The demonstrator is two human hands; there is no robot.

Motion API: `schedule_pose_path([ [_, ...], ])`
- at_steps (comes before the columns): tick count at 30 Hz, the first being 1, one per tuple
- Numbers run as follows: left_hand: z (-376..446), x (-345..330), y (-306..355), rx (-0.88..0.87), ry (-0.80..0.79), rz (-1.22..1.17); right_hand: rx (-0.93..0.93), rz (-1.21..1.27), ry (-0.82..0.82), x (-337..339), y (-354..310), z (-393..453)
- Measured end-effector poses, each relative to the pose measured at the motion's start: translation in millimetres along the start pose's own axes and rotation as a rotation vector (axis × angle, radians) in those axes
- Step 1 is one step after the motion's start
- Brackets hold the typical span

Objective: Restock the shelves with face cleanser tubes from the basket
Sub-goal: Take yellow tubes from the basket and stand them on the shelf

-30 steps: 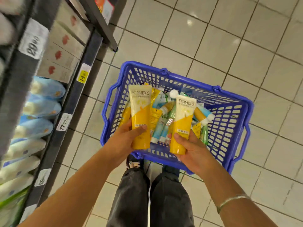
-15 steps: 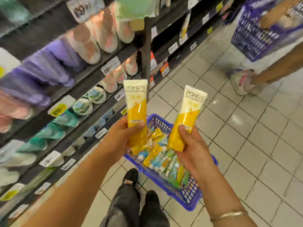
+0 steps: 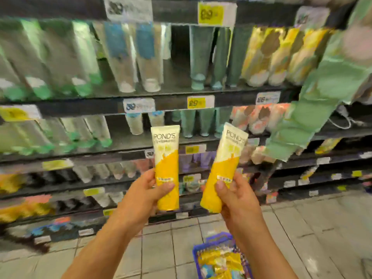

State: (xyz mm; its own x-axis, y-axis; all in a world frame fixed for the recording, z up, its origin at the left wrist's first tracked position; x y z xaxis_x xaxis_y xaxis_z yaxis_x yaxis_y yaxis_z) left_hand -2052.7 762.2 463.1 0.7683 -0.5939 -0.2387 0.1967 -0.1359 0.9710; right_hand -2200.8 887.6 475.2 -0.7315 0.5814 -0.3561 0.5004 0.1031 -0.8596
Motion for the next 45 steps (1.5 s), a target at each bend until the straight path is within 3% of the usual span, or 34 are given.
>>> schedule_pose_path([
  [10, -71, 153, 134, -0.237, 0.212, -0.003, 0.077, -0.117, -0.326, -193, -14, -18],
  [23, -126, 331, 231, -0.367, 0.265, 0.071, 0.175, -0.111, -0.394, -391, 29, -36],
  [31, -77, 379, 263, -0.385, 0.244, 0.126, 0.198, -0.162, -0.421, -449, 14, 8],
  [40, 13, 428, 358, -0.517, 0.341, 0.259, 0.293, -0.228, -0.576, -541, -78, 69],
  [45, 43, 453, 408, -0.466, 0.268, 0.301, 0.276, -0.352, -0.662, -582, -114, 81],
])
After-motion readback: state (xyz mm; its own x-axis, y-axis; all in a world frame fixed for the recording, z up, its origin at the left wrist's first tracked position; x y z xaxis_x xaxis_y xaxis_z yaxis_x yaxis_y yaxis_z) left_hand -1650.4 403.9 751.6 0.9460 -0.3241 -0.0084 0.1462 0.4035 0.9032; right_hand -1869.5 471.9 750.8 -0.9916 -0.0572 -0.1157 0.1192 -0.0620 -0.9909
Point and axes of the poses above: each hand's wrist, its own z-axis towards the middle knuckle, its own x-axis out of the back of the hand, y = z × x, the point moved 2 cm from there along z, towards the middle knuckle, and after that the axes turned 14 degrees about -x, right-handed, at the moved point
